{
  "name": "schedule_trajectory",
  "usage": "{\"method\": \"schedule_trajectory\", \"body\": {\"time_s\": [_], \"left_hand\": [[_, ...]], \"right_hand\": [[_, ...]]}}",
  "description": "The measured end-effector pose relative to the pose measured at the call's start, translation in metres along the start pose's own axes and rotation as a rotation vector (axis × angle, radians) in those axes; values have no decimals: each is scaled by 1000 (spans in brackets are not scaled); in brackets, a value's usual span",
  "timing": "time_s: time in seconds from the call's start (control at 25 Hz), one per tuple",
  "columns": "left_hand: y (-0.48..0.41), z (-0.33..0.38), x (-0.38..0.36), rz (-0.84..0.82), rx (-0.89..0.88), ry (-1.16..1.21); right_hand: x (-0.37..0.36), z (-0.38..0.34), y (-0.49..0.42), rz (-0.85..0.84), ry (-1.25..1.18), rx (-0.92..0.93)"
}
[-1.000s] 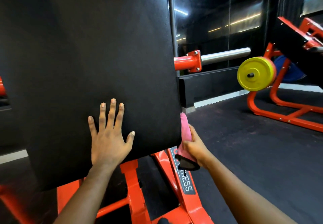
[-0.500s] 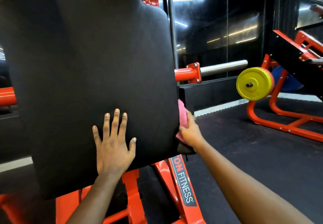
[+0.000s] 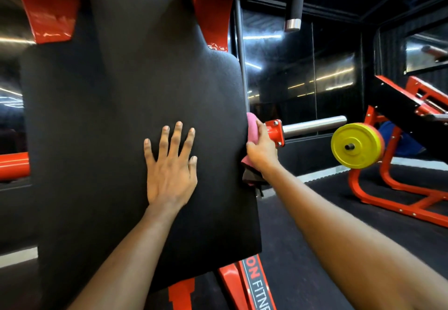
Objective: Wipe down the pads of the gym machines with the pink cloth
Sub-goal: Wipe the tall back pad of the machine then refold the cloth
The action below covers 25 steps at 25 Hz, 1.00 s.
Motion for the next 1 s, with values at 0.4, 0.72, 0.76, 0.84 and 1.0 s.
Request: {"method": "schedule_trajectory", "body": {"time_s": [0.4, 0.72, 0.76, 0.84, 1.0], "left_hand": [[2, -1, -5, 12, 5, -7], [-10, -9, 23, 52, -10, 74], [-21, -12, 32, 81, -10, 97], [-52, -19, 47, 118, 1, 123], [-99, -28, 45, 31, 0, 71]], "right_hand": [[12, -7, -27, 45, 66, -48], [3, 25, 28, -25, 45, -71], [5, 20, 24, -28, 66, -74], [16, -17, -7, 69, 99, -6], [35, -126, -71, 208, 153, 160]]}}
Point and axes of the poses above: each hand's wrist, its own y-axis away from the middle knuckle, its own x-axis out of the back of the hand, z = x × y, the point moved 8 cm from there along -y, towards the middle knuckle, and after that the axes turned 2 degrees about y, right-handed, at the moved point
